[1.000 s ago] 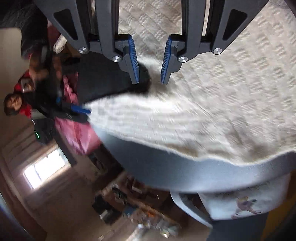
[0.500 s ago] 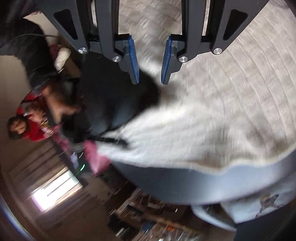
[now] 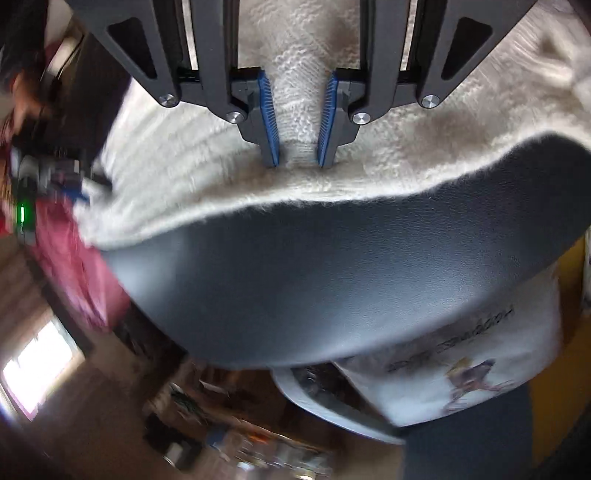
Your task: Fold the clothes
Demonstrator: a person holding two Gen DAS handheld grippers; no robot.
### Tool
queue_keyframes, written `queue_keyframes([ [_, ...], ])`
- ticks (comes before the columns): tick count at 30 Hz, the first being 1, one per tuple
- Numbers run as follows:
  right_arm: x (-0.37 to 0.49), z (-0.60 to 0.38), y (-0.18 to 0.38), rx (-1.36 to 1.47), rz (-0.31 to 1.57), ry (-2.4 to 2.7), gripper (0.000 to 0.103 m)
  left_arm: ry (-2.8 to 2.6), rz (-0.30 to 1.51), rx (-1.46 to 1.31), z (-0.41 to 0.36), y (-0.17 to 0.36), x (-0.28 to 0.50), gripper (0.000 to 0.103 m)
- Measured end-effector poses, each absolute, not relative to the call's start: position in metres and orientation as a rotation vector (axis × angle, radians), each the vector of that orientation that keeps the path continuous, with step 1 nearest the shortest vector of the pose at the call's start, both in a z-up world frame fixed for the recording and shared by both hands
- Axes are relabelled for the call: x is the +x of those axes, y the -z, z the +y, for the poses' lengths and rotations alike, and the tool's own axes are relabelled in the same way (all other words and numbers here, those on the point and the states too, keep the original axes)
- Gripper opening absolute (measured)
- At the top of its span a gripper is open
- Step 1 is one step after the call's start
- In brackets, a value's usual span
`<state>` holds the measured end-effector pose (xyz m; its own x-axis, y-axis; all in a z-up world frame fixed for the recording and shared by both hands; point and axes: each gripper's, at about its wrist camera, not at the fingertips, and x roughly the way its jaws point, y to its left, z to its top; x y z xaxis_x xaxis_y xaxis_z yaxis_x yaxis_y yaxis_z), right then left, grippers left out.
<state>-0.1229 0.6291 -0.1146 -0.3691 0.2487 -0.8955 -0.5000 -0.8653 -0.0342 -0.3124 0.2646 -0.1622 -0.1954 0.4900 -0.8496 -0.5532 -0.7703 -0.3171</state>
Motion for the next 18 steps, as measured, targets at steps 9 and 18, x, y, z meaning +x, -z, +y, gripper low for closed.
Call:
queue_keyframes([
  [9,-0.101,0.627,0.099,-1.312,0.523,-2.350,0.103,-2.076,-0.056,-1.393,0.250,0.149,-0.297,0.024],
  [18,-0.065,0.613,0.072,-1.214,0.749,-2.493,0.103,-2.132,-0.093,-1.341,0.194,0.137,-0.223,0.025],
])
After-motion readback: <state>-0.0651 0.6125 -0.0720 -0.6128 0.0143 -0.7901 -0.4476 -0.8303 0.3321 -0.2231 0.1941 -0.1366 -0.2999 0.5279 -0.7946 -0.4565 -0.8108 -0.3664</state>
